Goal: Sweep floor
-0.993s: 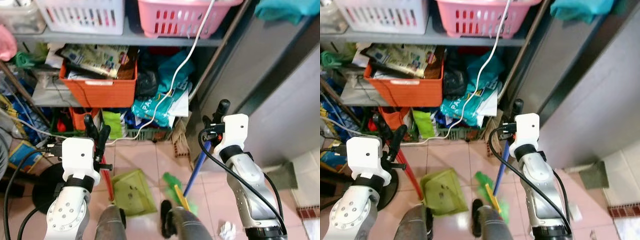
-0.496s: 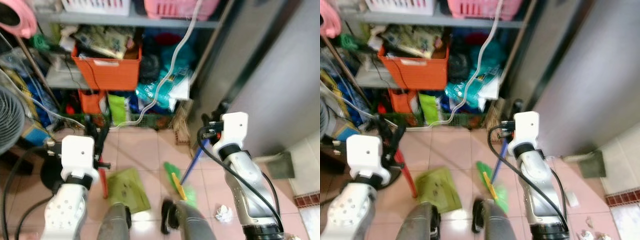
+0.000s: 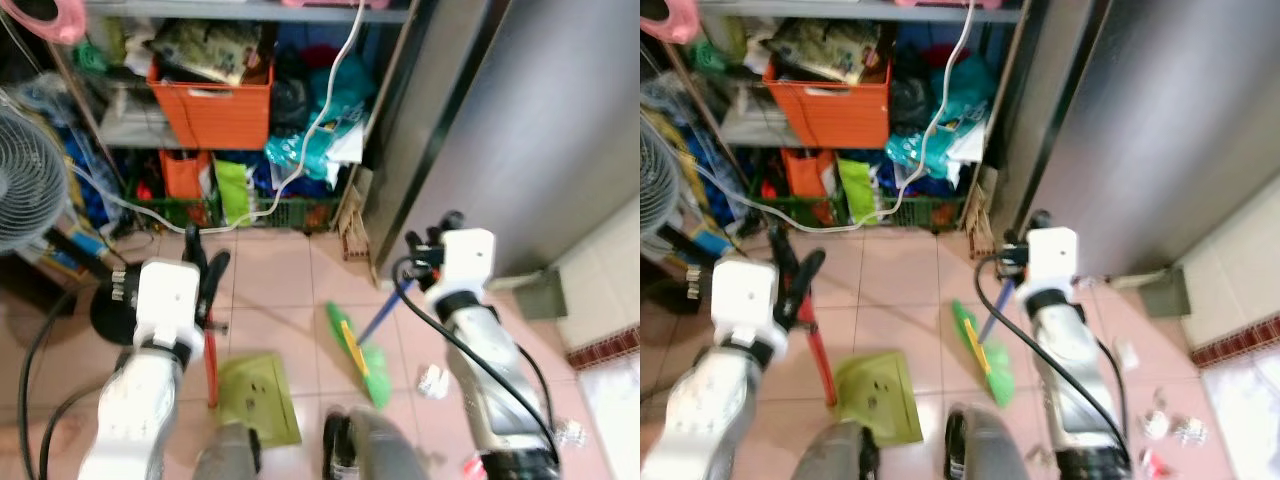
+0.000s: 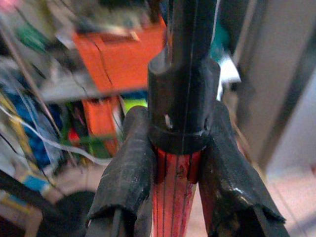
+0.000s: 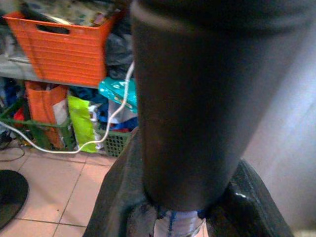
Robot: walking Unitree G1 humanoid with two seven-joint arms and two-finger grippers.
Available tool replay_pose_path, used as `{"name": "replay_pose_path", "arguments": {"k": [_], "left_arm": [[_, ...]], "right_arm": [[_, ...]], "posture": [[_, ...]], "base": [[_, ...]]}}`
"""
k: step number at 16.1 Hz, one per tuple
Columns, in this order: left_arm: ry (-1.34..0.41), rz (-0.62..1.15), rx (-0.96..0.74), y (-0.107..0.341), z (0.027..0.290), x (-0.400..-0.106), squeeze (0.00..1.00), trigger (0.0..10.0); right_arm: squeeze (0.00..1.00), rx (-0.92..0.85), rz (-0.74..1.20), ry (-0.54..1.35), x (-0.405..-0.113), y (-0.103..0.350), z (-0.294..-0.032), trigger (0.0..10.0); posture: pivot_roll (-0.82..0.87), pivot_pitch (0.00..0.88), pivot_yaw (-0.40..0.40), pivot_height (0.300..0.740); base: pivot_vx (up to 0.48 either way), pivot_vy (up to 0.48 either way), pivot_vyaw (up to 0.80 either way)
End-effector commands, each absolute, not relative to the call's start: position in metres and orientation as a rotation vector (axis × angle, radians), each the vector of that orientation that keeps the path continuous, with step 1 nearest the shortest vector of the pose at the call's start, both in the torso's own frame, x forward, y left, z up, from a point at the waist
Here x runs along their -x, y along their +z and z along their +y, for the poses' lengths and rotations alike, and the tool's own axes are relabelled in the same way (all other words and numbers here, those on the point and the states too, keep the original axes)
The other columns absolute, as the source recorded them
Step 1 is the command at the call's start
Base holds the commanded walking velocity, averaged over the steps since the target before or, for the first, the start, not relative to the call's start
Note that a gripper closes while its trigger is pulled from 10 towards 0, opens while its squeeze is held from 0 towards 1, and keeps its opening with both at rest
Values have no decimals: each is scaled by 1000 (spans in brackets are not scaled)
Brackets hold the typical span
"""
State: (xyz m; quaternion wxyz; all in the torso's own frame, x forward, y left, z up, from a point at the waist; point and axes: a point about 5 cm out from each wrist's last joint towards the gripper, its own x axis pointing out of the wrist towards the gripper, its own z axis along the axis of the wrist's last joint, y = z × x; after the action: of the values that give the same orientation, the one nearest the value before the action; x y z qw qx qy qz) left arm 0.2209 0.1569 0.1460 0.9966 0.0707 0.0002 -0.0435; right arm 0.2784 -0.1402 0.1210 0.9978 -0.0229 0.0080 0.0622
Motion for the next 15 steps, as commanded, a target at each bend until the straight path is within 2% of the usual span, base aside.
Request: {"name": "replay_pose_path", "arguments": {"k": [1, 4, 9, 15], "left_arm": [[-76, -79, -134, 160, 155, -223, 0, 10000], [-65, -40, -79, 152, 153, -219, 0, 10000], [-90, -4, -67, 145, 154, -217, 0, 10000], [-99, 5, -69, 145, 154, -217, 0, 10000]], "right_arm": [[0, 55, 31, 117, -281, 119, -142, 10000], [0, 66, 23, 137, -284, 121, -140, 10000], [0, 72, 57, 38, -282, 109, -161, 10000], [0, 52, 74, 19, -279, 107, -164, 10000]], "posture": [[19, 163, -62, 740], [17, 156, -50, 740], [20, 150, -8, 740], [15, 173, -5, 740]], "base": [[0, 0, 0], [0, 0, 0], [0, 0, -800], [0, 446, -800]]}}
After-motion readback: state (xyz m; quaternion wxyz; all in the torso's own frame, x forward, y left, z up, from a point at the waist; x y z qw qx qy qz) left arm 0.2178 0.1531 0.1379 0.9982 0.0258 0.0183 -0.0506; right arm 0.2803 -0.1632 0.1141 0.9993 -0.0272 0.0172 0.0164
